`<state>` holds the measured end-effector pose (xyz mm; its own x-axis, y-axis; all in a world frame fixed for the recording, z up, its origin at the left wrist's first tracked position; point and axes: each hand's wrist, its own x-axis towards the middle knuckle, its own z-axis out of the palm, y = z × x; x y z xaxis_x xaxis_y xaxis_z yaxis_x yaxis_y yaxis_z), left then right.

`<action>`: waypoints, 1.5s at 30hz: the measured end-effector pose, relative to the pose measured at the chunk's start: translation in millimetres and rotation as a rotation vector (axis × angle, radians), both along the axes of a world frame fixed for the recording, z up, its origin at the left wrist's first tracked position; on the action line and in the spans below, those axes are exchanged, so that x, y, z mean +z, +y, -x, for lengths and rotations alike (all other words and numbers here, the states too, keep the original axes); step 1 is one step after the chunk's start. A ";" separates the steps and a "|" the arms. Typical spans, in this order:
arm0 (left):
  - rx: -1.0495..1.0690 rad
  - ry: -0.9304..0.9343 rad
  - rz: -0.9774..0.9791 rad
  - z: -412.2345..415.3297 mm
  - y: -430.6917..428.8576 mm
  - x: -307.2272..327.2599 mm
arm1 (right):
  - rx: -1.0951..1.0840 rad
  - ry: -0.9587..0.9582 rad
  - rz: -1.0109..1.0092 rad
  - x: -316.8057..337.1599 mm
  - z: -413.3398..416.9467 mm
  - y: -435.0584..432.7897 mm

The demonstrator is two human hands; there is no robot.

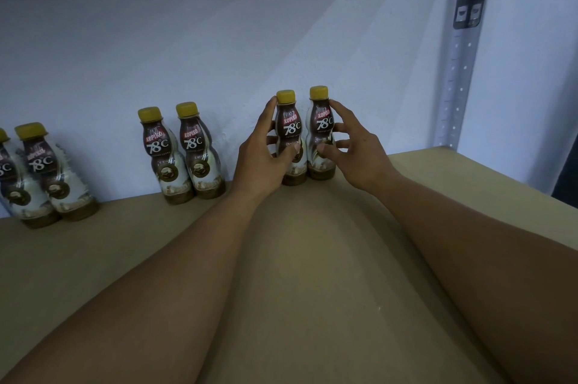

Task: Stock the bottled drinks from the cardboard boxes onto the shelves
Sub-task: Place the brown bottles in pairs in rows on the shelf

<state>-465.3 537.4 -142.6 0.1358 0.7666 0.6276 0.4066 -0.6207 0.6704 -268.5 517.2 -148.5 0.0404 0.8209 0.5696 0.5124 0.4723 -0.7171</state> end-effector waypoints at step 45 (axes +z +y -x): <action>-0.016 0.072 0.377 65.9 -204.4 -19.5 | -0.041 -0.357 0.416 -7.4 26.6 -222.2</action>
